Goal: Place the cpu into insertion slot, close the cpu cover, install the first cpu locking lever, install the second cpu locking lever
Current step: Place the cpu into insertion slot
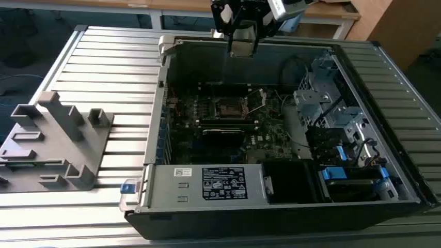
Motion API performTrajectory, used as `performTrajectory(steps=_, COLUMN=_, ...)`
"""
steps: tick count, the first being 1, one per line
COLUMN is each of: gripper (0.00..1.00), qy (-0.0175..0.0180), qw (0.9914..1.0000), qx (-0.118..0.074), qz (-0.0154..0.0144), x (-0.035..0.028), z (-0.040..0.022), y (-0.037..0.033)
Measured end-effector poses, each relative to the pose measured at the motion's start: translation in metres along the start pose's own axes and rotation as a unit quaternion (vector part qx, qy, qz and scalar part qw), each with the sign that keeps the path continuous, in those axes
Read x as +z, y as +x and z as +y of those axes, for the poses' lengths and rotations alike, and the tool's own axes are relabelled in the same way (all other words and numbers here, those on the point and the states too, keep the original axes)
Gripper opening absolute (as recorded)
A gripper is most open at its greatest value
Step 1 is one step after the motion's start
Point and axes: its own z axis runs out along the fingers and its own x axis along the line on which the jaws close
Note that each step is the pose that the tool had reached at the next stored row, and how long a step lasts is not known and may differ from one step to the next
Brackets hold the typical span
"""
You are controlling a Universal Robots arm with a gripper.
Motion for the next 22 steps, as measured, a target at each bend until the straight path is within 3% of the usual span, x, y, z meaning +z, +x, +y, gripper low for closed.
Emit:
performTrajectory(steps=16, gripper=0.54, qy=0.0003, qw=1.00000, qx=0.000, qz=0.0000, x=0.0030, z=-0.0003, y=0.0000)
performTrajectory(steps=22, gripper=0.54, qy=0.0005, qw=1.00000, qx=0.000, qz=-0.0001, x=0.0068, z=-0.0006, y=0.0005)
